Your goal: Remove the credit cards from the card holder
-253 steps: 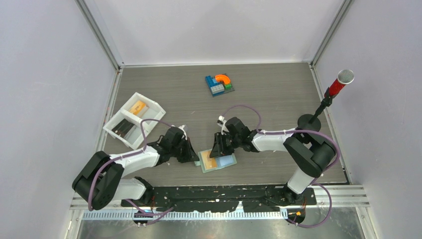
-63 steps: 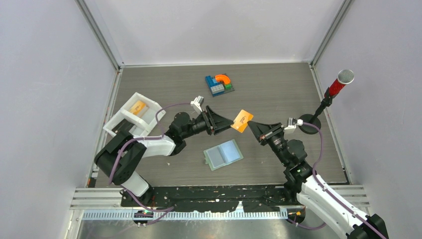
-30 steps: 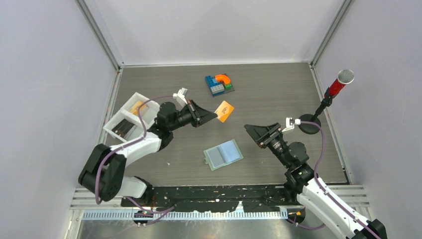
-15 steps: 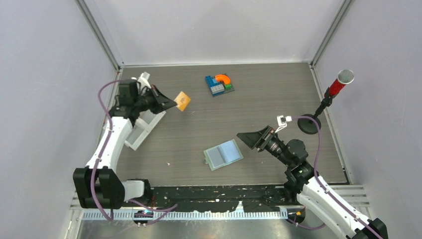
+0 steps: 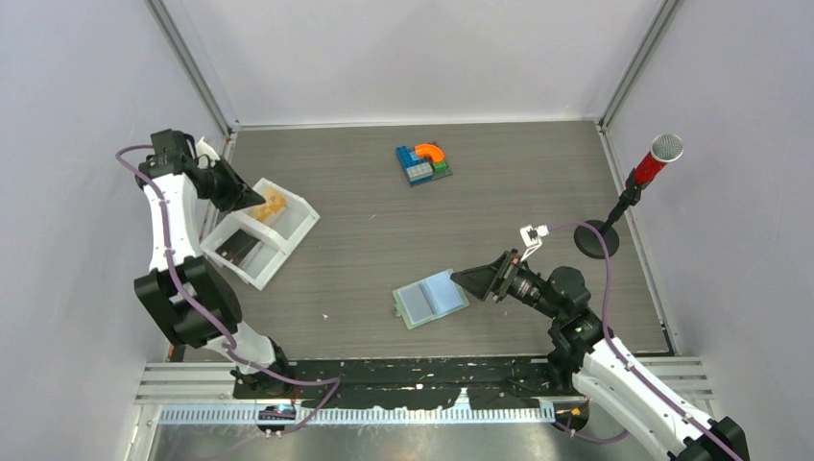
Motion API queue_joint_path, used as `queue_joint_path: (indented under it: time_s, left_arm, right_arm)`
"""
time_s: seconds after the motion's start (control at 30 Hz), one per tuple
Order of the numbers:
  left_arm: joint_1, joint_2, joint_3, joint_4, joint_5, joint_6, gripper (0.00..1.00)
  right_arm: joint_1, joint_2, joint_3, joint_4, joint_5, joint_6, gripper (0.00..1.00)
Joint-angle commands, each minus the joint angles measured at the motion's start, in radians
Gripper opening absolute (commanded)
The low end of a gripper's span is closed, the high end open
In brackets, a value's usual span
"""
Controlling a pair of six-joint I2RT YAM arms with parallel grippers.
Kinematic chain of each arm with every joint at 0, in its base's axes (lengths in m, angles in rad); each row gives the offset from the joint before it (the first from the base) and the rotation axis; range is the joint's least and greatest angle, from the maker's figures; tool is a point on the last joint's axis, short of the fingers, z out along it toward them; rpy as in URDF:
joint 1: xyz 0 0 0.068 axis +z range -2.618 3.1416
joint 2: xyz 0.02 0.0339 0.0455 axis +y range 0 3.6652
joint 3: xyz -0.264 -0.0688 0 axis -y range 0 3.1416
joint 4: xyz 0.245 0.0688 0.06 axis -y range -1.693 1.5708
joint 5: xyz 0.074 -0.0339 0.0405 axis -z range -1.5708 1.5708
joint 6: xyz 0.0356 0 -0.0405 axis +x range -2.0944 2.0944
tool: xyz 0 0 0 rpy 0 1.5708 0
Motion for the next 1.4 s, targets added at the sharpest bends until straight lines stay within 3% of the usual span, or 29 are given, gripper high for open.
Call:
queue_joint_path:
  time_s: [0.0,0.5,1.37]
  left_arm:
    - [0.019,0.084,0.105,-0.080,-0.055,0.037,0.00]
    - [0.035,0.341,0.290,-0.112,-0.094,0.034,0.00]
    - [0.045,0.539,0.441,-0.143,-0.145,0.089,0.00]
  right_arm:
    - [-0.001,0.010,0.059,-0.006,-0.041,-0.053,0.99]
    - [-0.008,0.065,0.082,0.032,-0.017,-0.073,1.00]
    - [-0.016,0.088,0.118,-0.021,0.025,-0.131,1.00]
